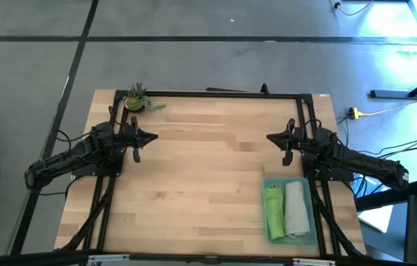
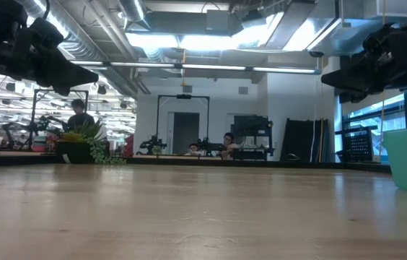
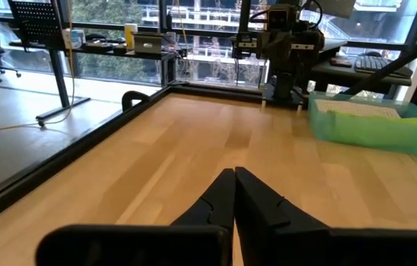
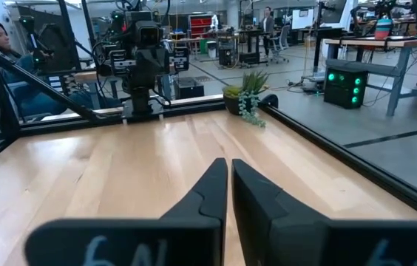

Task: Roll microfiber towels into tight, uniform cylinder then place into a basket
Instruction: Return to Home Position

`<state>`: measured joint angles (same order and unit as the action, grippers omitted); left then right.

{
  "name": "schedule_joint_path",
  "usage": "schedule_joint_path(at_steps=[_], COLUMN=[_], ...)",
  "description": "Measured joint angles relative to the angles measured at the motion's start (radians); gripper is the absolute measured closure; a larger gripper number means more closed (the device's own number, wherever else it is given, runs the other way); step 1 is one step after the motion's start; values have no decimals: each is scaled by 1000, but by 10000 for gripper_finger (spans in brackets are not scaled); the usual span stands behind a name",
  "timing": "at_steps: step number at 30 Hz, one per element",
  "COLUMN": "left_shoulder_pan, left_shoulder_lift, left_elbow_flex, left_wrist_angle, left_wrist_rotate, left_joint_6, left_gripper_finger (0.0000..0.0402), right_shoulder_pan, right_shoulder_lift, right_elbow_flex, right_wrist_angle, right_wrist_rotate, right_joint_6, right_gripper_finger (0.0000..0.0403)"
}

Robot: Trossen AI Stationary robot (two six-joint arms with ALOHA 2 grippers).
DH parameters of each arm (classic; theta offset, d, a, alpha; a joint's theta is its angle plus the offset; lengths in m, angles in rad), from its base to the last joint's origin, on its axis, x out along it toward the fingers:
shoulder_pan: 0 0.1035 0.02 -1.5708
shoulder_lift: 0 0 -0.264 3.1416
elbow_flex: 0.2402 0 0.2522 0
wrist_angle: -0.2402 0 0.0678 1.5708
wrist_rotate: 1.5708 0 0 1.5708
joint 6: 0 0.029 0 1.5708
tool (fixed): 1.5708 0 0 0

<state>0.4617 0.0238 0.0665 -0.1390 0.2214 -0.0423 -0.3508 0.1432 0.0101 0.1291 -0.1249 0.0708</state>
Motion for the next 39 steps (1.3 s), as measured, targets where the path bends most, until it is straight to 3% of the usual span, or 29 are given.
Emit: schedule_joint_path(at_steps=[39], left_shoulder_pan=[0], left_shoulder_lift=[0], left_elbow_flex=[0], left_wrist_angle=[-2], left_wrist_rotate=[0], left_joint_6=[0], left_gripper_finger=[380], right_shoulder_pan=[0], right_shoulder_lift=[0], right_elbow_flex=[0], right_wrist_angle=[0], right_wrist_rotate=[0], right_joint_6=[0], right_gripper_finger=[383])
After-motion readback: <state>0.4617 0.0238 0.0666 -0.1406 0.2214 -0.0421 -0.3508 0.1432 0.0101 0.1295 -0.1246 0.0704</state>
